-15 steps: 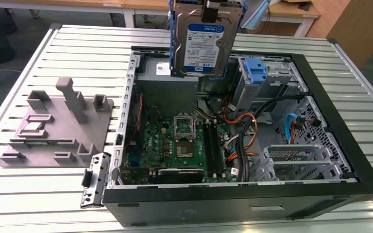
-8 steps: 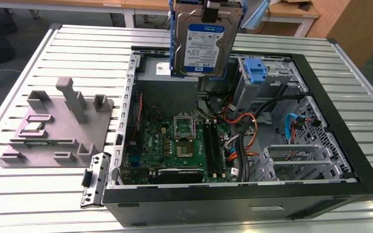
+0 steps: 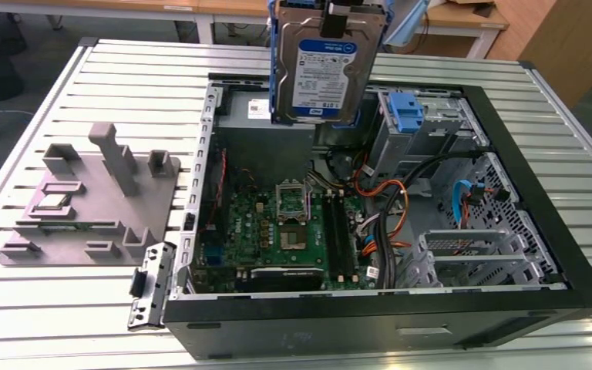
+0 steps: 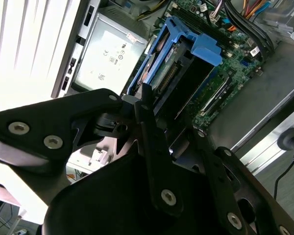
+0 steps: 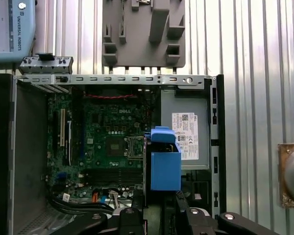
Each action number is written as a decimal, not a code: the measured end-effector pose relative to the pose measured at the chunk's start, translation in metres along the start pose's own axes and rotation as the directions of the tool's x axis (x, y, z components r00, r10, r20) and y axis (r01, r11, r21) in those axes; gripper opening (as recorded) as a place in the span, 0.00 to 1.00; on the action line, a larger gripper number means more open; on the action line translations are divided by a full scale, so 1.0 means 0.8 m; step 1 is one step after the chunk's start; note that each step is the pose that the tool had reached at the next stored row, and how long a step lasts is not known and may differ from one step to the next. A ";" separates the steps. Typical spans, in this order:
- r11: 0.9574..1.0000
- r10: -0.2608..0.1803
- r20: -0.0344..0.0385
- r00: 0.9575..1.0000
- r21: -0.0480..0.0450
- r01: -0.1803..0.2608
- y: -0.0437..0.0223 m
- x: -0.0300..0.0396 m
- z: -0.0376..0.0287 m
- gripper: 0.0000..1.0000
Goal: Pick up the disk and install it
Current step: 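Pick up the disk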
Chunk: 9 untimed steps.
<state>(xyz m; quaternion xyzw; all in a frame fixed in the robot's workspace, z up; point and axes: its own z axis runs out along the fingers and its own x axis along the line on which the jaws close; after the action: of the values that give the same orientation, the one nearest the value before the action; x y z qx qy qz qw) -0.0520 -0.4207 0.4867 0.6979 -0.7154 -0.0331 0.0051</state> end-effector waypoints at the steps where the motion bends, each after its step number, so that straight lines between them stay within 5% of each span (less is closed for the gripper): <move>1: 1.000 0.000 0.000 1.000 0.000 0.000 0.0000 0.0009 0.0000 0.35; 9: 1.000 0.000 0.000 1.000 0.000 0.000 -0.0002 0.0041 -0.0002 0.35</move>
<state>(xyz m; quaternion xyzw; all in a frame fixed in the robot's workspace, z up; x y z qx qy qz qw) -0.0519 -0.4240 0.4868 0.6979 -0.7154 -0.0330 0.0051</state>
